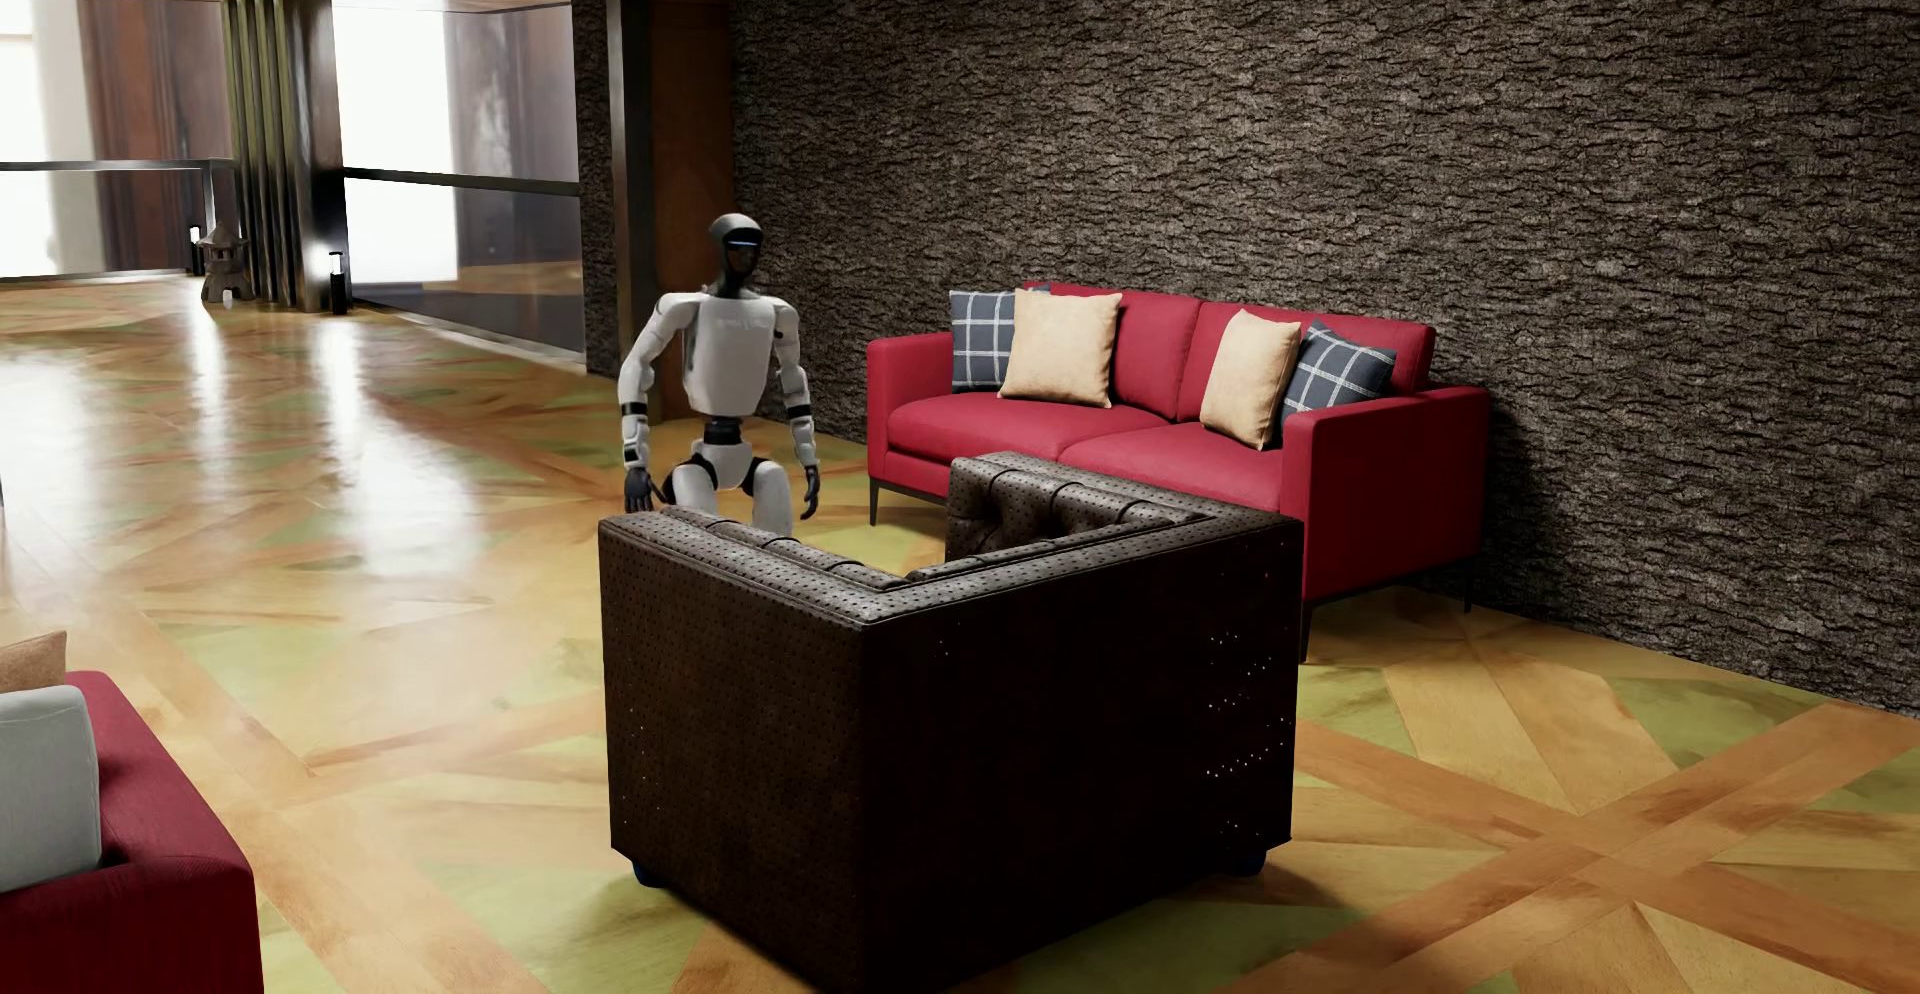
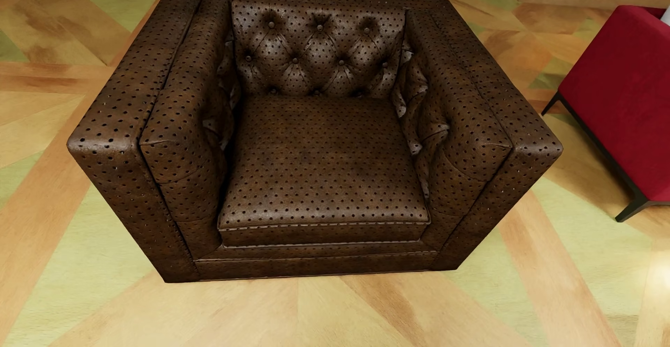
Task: Head to the armchair
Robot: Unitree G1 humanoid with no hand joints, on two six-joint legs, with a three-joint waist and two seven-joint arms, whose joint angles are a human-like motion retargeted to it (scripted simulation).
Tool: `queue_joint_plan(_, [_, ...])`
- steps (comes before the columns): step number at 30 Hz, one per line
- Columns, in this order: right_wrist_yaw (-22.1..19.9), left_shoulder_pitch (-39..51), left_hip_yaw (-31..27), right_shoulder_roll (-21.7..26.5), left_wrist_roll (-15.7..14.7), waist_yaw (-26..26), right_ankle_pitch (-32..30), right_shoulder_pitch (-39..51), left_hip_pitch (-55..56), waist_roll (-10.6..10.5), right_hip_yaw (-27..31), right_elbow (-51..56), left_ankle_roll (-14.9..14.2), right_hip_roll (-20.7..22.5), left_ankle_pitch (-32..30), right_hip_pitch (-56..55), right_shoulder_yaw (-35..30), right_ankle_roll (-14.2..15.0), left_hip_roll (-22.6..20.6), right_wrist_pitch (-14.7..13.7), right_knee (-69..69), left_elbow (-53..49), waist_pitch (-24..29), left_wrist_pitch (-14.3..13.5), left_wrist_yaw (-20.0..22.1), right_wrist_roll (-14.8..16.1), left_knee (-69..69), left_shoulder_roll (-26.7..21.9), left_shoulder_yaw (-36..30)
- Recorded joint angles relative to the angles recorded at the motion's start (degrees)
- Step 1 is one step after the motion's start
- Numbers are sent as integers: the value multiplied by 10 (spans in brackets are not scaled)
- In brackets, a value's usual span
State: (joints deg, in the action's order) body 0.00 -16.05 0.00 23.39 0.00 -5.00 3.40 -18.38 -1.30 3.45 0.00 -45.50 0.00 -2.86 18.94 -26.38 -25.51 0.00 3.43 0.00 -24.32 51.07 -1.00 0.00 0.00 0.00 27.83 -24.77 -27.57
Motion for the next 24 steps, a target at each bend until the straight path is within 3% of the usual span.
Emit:
queue_joint_plan(2, [0, 3, 0, -8, 0, -7, 91, -5, -27, -2, 0, 6, 0, -20, 34, 7, -4, 0, -4, 0, 5, 8, 1, 0, 0, 0, 11, -8, 8])
queue_joint_plan(3, [0, 3, 0, -12, 0, -7, 77, -9, -42, -4, 0, 10, 0, -26, 51, 4, -9, 0, -5, 0, 5, 13, 3, 0, 0, 0, 19, -11, 19])
queue_joint_plan(5, [0, 4, 0, -20, 0, -6, -60, -18, -62, -10, 0, 13, 0, -31, 61, -13, -26, 0, 0, 0, -19, 20, 2, 0, 0, 0, 39, -13, 55])
queue_joint_plan(7, [0, 9, 0, -24, 0, 3, -150, -18, -60, -28, 0, -4, 0, -28, -5, -27, -51, 0, 21, 0, -74, 25, 5, 0, 0, 0, 77, -6, 94])
queue_joint_plan(10, [0, 17, 0, -12, 0, 21, -115, 0, 45, -63, 0, -38, 0, -7, -254, 2, -82, 0, 77, 0, -98, 9, 7, 0, 0, 0, 247, 9, 108])
queue_joint_plan(11, [0, 22, 0, -2, 0, 26, -97, 7, 107, -72, 0, -36, 0, 0, -302, 13, -83, 0, 93, 0, -93, -9, 4, 0, 0, 0, 324, 10, 98])
queue_joint_plan(12, [0, 28, 0, 11, 0, 33, -79, 14, 171, -82, 0, -28, 0, 6, -313, 24, -81, 0, 106, 0, -88, -34, 4, 0, 0, 0, 403, 10, 86])
queue_joint_plan(14, [0, 38, 0, 36, 0, 60, -60, 42, 246, -78, 0, -25, 0, 6, -229, 40, -61, 0, 101, 0, -80, -76, 13, 0, 0, 0, 465, 15, 84])
queue_joint_plan(16, [0, 41, 0, 54, 0, 89, -38, 74, 288, -65, 0, -33, 0, 2, -197, 56, -29, 0, 86, 0, -66, -97, 16, 0, 0, 0, 425, 20, 92])
queue_joint_plan(20, [0, 33, 0, 82, 0, 126, 10, 128, 254, -44, 0, -8, 0, -1, -216, 83, 36, 0, 49, 0, -35, -95, 0, 0, 0, 0, 112, 17, 81])
queue_joint_plan(22, [0, 26, 0, 95, 0, 120, 59, 151, 217, -55, 0, 25, 0, 6, -211, 108, 45, 0, 45, 0, -22, -59, -13, 0, 0, 0, 12, 23, 64])
queue_joint_plan(24, [0, 24, 0, 105, 0, 84, 121, 172, 204, -80, 0, 59, 0, 9, -233, 160, 43, 0, 49, 0, -38, -9, -31, 0, 0, 0, -13, 31, 26])
